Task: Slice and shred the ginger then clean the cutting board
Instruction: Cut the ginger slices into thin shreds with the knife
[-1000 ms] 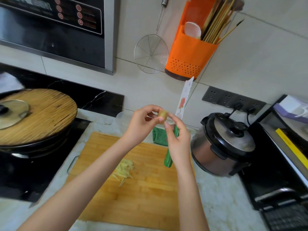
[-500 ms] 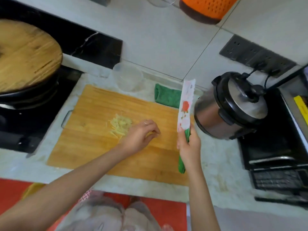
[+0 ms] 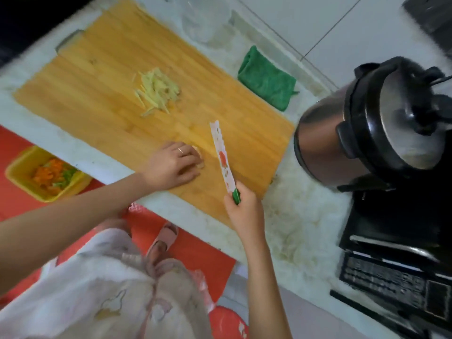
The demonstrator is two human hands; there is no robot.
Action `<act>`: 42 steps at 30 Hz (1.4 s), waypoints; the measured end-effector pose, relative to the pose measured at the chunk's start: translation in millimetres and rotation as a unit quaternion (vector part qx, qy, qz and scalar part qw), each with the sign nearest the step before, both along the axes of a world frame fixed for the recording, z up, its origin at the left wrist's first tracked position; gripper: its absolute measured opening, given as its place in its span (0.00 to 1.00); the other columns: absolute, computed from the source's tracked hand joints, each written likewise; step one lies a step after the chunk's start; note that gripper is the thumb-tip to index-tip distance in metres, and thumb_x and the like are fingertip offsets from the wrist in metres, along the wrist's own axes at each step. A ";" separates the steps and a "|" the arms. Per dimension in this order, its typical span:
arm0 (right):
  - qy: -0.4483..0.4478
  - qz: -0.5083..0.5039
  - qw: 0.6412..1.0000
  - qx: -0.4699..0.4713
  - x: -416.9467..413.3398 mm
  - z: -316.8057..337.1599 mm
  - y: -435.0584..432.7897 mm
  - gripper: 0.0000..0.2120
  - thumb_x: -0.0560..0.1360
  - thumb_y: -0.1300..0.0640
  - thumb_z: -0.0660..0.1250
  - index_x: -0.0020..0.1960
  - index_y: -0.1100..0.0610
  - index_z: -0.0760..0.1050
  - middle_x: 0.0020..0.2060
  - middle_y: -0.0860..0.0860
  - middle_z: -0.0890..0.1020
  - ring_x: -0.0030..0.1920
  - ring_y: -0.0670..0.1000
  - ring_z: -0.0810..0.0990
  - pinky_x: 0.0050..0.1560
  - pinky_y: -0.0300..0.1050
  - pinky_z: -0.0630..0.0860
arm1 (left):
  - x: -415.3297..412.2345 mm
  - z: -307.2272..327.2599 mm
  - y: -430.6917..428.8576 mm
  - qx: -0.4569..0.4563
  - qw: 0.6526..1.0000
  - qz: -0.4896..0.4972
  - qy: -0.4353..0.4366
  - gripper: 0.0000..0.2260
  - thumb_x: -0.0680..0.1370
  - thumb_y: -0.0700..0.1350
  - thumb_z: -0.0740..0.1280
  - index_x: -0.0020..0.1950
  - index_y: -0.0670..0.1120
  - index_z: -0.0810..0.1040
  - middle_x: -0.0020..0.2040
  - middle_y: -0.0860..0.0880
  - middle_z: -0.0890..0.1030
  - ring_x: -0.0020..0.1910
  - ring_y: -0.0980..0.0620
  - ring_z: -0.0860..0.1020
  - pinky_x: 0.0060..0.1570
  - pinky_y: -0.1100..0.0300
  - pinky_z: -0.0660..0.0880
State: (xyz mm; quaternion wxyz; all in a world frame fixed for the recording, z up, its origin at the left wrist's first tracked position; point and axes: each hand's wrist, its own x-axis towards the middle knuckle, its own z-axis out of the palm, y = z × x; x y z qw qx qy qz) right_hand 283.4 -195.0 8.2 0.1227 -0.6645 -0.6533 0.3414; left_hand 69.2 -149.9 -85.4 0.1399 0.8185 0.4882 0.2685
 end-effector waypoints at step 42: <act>-0.133 0.221 0.966 0.026 -7.2 0.7 28.2 0.24 0.80 0.56 0.59 0.75 0.46 0.61 0.38 0.53 0.80 0.36 0.51 0.74 0.28 0.41 0.57 | -0.8 -16.6 -14.6 0.059 0.995 0.031 0.073 0.16 0.80 0.48 0.52 0.62 0.43 0.71 0.57 0.42 0.80 0.57 0.45 0.72 0.59 0.48 0.66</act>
